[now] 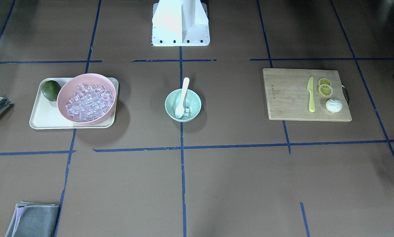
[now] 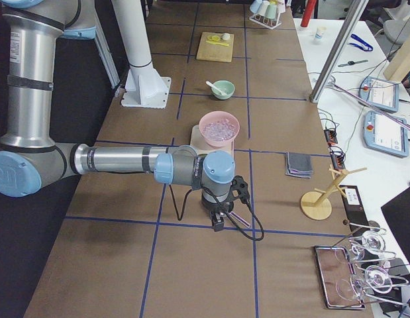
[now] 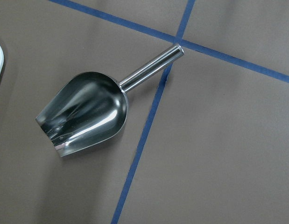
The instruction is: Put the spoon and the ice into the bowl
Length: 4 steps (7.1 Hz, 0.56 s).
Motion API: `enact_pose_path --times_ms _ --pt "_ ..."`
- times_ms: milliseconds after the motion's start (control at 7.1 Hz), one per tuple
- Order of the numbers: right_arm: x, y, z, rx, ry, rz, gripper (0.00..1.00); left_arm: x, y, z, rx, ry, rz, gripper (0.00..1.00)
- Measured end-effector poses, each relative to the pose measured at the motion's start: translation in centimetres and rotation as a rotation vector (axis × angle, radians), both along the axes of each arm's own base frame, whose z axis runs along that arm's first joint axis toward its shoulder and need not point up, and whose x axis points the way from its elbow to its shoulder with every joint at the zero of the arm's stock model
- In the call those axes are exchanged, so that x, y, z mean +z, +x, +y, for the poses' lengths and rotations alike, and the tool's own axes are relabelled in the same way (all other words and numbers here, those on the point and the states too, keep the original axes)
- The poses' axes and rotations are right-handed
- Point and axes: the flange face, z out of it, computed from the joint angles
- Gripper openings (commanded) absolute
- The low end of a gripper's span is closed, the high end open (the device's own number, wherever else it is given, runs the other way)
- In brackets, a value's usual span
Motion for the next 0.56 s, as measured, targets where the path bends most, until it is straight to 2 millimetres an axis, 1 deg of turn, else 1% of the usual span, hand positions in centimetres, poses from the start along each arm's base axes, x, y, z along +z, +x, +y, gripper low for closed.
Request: enact_pose_path --times_ms 282,564 --pt "-0.13 0.13 -0.48 -0.002 0.008 0.005 0.99 1.34 -0.29 -0.52 0.041 0.019 -0.006 1.0" --pt "-0.03 0.24 -0.44 -0.002 0.007 0.006 0.99 1.42 -0.56 -0.76 0.045 0.006 -0.01 1.0"
